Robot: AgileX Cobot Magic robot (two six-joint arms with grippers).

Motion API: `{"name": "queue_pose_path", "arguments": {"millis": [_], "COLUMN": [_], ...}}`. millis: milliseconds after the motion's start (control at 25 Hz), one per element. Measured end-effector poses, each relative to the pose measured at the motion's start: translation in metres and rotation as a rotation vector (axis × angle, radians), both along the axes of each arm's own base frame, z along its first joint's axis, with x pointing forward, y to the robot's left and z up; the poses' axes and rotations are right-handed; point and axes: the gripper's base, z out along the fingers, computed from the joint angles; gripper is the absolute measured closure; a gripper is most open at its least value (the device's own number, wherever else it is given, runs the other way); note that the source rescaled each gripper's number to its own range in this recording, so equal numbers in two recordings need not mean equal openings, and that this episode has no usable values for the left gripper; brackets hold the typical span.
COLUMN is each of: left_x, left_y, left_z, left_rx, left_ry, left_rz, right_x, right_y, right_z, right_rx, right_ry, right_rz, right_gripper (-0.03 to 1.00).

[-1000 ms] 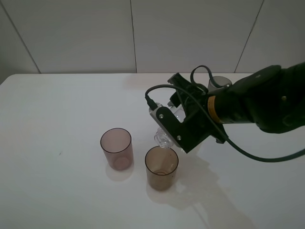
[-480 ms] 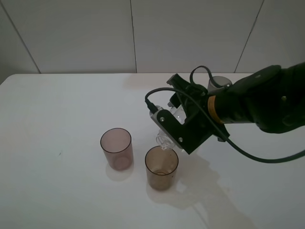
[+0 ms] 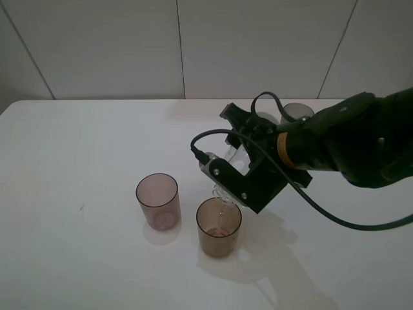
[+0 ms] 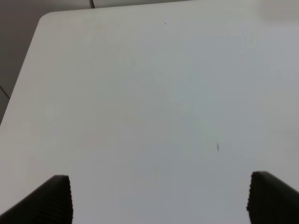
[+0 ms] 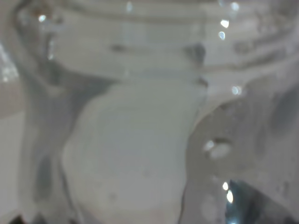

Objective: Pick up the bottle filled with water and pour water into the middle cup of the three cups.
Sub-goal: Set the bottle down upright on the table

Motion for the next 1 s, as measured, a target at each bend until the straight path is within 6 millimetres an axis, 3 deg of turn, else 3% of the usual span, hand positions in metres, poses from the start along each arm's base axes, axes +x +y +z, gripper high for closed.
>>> {"name": "queue_pose_path", "arguments": {"millis": [1000], "left_x": [0.0], "left_y": [0.0], "left_z": [0.0], "left_rx": [0.0], "left_ry": [0.0], "left_rz": [0.0], "right_x": [-0.009], "right_y": [0.01], "right_z": [0.007], "right_rx": [-0.08], "right_ry": [-0.132], "right_rz": [-0.032], "right_gripper": [0.94]}}
